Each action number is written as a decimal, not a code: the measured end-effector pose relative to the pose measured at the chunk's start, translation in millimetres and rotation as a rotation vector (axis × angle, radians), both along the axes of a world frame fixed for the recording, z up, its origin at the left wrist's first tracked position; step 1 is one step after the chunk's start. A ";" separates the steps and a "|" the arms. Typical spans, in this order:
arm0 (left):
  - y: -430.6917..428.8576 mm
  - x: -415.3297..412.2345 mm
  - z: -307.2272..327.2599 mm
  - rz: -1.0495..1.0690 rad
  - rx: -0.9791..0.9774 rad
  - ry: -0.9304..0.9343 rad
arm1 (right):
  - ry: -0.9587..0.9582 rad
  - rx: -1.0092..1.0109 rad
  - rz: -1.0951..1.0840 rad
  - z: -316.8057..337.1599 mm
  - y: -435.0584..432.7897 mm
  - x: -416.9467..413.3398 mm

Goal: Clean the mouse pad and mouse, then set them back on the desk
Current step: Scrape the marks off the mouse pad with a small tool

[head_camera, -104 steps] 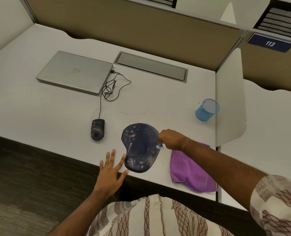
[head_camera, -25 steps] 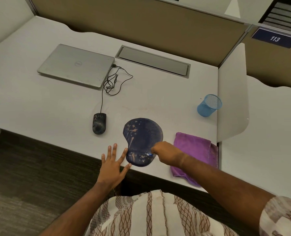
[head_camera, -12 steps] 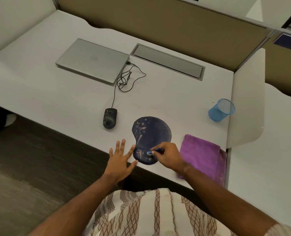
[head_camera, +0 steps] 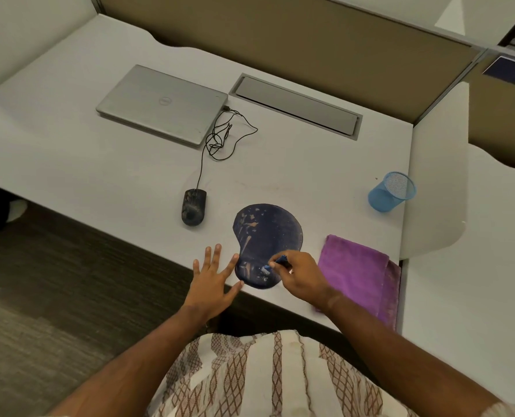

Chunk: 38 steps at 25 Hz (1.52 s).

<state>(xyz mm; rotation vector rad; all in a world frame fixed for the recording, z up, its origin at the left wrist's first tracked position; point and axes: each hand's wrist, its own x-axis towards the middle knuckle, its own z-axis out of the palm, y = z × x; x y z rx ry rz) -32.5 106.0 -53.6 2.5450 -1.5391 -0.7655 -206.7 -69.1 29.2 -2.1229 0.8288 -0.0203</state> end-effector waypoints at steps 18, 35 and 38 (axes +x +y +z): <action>-0.6 -1.4 0.7 0.009 -0.009 0.014 | 0.095 0.000 0.141 -6.4 16.1 0.8; -2.8 -1.9 5.6 0.018 0.008 0.018 | 0.167 -0.048 0.119 -10.6 4.9 -12.3; -2.6 -1.9 5.2 0.024 -0.003 0.029 | 0.140 -0.052 0.087 -4.6 1.4 -4.1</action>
